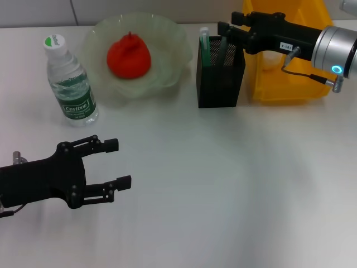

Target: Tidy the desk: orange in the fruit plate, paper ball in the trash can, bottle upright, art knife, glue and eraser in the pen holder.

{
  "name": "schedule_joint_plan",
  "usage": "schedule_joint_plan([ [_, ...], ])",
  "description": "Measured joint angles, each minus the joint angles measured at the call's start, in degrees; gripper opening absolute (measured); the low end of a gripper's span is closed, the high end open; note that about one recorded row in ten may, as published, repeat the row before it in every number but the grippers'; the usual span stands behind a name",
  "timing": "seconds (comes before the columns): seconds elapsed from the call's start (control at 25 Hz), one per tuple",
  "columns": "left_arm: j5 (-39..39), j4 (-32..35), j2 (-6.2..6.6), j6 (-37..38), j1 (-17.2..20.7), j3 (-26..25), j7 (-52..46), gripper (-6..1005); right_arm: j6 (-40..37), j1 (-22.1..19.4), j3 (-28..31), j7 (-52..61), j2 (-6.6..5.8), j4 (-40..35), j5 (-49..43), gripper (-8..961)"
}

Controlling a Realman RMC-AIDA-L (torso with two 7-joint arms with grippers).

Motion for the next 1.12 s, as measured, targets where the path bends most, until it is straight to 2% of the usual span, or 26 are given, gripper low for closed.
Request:
schedule_joint_plan([
  [0.16, 0.0, 0.0, 0.00, 0.2, 0.0, 0.0, 0.0, 828, -0.9, -0.3, 0.1, 0.0, 0.04, 0.1, 2.7, 448],
  [0.24, 0.0, 0.0, 0.00, 0.2, 0.0, 0.0, 0.0, 828, -5.5, -1.6, 0.5, 0.0, 0.00, 0.4, 9.2, 492],
  [0.28, 0.0, 0.0, 0.00, 0.3, 0.0, 0.0, 0.0, 828, -5.5, -1.6, 0.5, 0.0, 0.00, 0.4, 9.2, 514],
  [0.32, 0.0, 0.0, -0.03, 0.3, 0.0, 0.0, 0.0, 828, -7.8, -2.3, 0.6, 0.0, -0.06, 0.4, 12.2, 536],
  [0.36, 0.0, 0.0, -0.09, 0.4, 0.0, 0.0, 0.0, 828, -14.0, -4.2, 0.7, 0.2, -0.26, 0.6, 17.2, 558],
  [0.44, 0.0, 0.0, -0.21, 0.4, 0.0, 0.0, -0.1, 828, -16.8, -5.0, 0.6, 0.7, -0.44, 0.6, 18.3, 602],
  [0.56, -0.2, 0.0, -0.45, 0.7, -0.1, 0.0, -0.4, 828, -27.4, -7.5, 0.3, 2.8, -1.92, 0.3, 18.4, 674],
  [0.68, -0.3, -0.5, -0.78, 1.3, -0.7, 0.0, -0.6, 828, -35.7, -9.4, 0.0, 2.3, -3.50, 0.5, 12.9, 731],
  [0.76, -0.3, -0.5, -0.91, 1.3, -0.9, 0.0, -0.7, 829, -38.4, -10.7, 0.0, -0.9, -3.95, 0.5, 3.8, 732],
  [0.8, -0.3, -0.5, -0.91, 1.3, -0.9, 0.0, -0.7, 829, -38.4, -10.7, 0.0, -0.9, -3.95, 0.5, 3.8, 732],
  [0.88, -0.1, -0.6, -1.21, 1.3, -1.2, 0.0, -0.7, 829, -38.2, -11.0, 0.0, -2.5, -3.72, 0.6, -1.8, 732],
  [0.96, -0.1, -0.6, -1.21, 1.3, -1.2, 0.0, -0.7, 829, -35.6, -11.1, 0.1, -3.6, -2.93, 0.7, -9.3, 730],
  [1.12, -0.1, -0.7, -1.54, 0.0, -1.6, 0.0, -2.1, 829, -32.9, -11.1, 0.1, -4.7, -2.20, 0.8, -13.7, 726],
])
